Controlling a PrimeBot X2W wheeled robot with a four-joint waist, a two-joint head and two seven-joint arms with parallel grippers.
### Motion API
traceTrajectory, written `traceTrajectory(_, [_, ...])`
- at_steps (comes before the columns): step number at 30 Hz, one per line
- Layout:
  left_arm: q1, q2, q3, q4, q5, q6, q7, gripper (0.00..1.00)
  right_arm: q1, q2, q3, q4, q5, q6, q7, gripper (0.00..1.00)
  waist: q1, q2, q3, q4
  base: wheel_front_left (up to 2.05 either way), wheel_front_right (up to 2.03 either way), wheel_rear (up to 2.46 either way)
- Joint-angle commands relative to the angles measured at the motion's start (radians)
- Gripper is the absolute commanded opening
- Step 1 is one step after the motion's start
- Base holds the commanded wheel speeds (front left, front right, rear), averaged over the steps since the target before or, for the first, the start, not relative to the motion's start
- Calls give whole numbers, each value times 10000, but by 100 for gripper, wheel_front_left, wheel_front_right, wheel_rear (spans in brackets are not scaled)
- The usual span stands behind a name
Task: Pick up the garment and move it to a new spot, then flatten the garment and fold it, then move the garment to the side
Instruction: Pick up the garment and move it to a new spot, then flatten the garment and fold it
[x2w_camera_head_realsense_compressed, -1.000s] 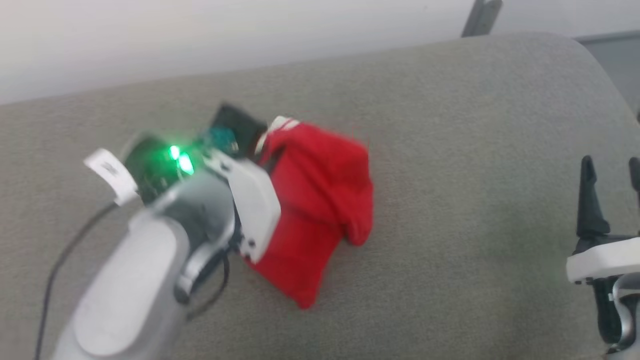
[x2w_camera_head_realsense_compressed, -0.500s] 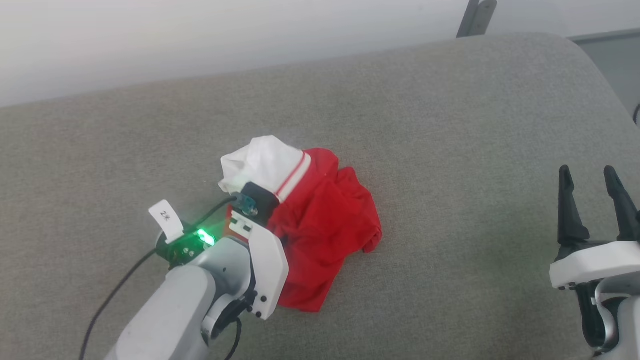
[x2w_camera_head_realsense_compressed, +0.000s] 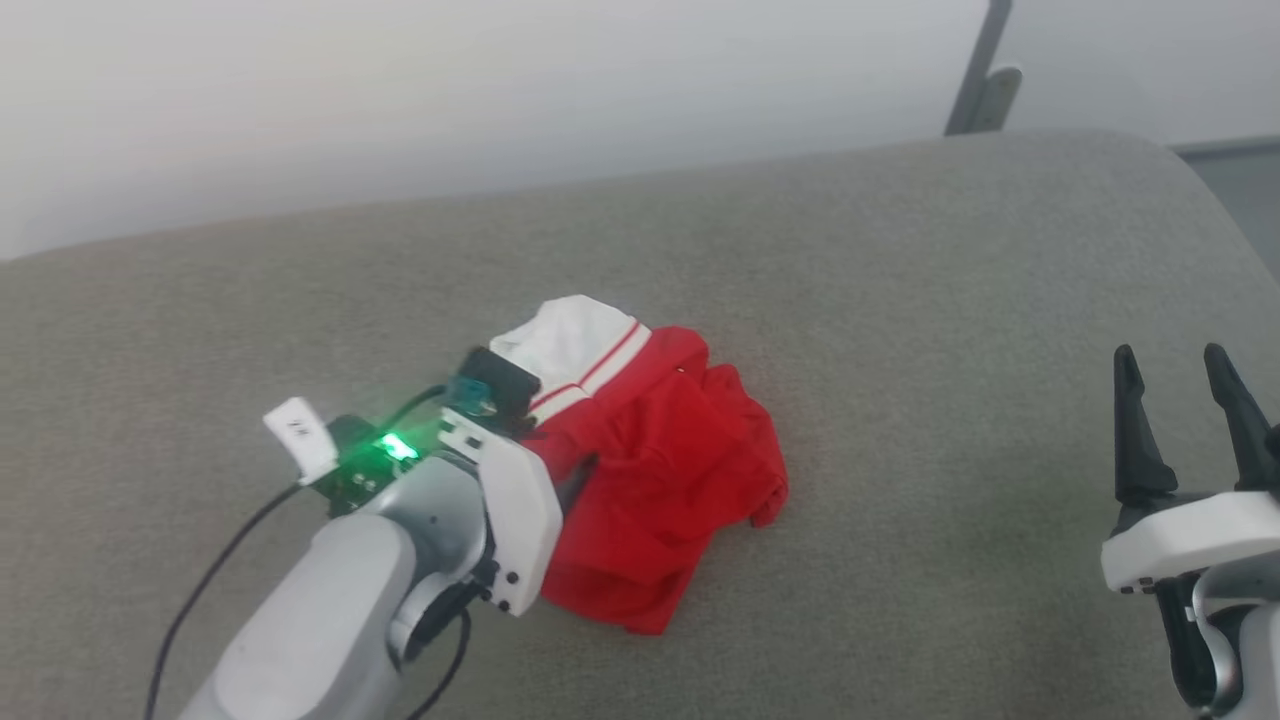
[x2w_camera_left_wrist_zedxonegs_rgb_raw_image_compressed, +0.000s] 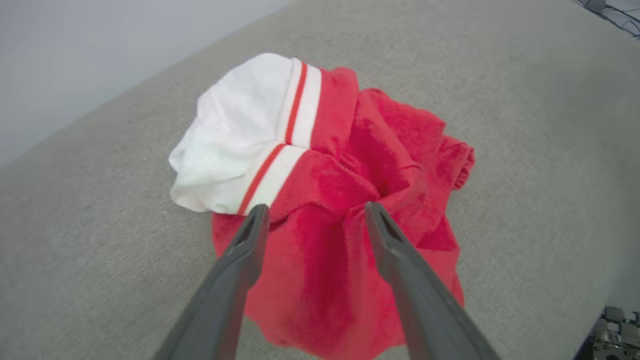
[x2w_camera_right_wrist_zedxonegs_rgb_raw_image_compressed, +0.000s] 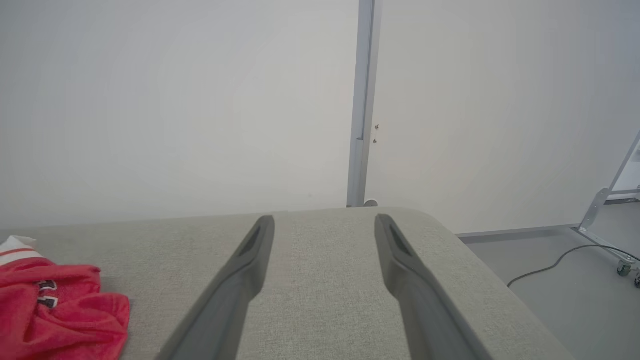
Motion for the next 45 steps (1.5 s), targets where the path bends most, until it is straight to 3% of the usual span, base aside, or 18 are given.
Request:
traceTrajectory(1, [174,103,49,-160,100,-22,-246,100,132,-27,-30,-99,-77,1,40,100,0,0,-147,158,0,0,0])
traceTrajectory(7, [640,641,382,-722,268,18,-1607,100,338,-65,-47,-129,-84,1,-74,100,0,0,-412,512,0,0,0])
traceTrajectory(13, [1563,1115,1237,-813,227,422,-3678,100,626,-280,149,-147,82,1,-393,100,0,0,-781,866,0,0,0])
traceTrajectory(24, [3057,1413,2562,-601,-167,1123,-6086,100,1085,-289,139,-101,73,1,-614,100,0,0,-1043,1253,0,0,0])
traceTrajectory(27, [3330,1479,2836,-583,-299,1115,-6599,100,1229,-256,95,-58,117,1,-683,100,0,0,-1077,1321,0,0,0])
traceTrajectory(36, [4065,1529,3363,-497,-604,1412,-7187,100,1566,-92,-31,12,54,1,-814,100,0,0,-1150,1443,0,0,0])
traceTrajectory(45, [4275,1591,3366,-859,-688,1484,-7071,100,1615,-33,-55,-89,12,1,-773,100,0,0,-1129,1523,0,0,0])
